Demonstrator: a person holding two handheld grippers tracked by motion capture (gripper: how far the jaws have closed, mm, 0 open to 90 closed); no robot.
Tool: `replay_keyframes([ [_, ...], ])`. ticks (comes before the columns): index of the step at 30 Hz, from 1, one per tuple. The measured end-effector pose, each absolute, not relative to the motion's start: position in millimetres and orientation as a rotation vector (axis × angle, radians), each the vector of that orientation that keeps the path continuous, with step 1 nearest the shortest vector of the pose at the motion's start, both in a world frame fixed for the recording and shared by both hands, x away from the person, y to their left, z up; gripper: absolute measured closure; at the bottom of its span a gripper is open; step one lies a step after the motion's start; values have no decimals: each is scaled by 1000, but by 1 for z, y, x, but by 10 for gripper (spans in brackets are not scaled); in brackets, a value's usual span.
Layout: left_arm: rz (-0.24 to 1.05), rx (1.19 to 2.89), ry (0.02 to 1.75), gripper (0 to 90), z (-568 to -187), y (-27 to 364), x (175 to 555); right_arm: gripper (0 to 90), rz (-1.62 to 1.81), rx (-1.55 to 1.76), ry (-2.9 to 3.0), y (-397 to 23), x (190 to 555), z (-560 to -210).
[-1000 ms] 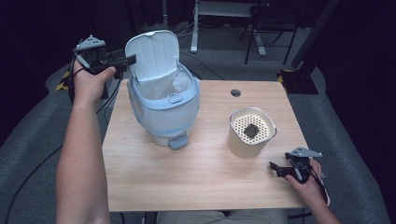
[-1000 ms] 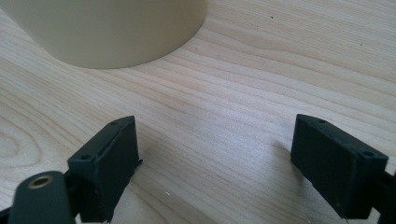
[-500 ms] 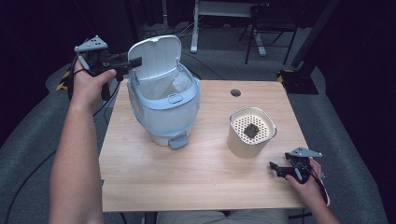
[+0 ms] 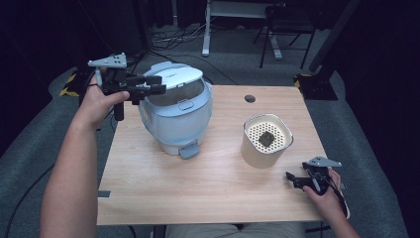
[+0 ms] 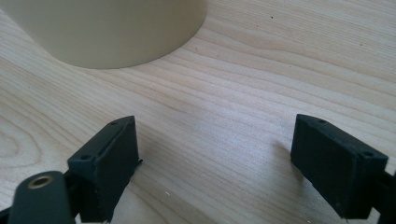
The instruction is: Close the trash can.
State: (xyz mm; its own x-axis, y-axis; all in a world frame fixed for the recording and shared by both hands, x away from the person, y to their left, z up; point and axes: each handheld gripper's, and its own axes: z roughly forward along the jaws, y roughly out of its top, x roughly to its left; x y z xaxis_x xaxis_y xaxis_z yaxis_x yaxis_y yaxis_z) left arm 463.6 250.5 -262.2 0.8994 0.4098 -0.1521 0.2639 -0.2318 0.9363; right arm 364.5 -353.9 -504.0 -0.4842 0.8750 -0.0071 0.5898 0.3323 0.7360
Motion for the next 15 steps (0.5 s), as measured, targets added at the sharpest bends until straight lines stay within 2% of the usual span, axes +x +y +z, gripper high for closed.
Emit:
replay_keyframes([
  [15,158,1940,438,561,-284,224,469,152,959,1292,2198,-354,364,-504],
])
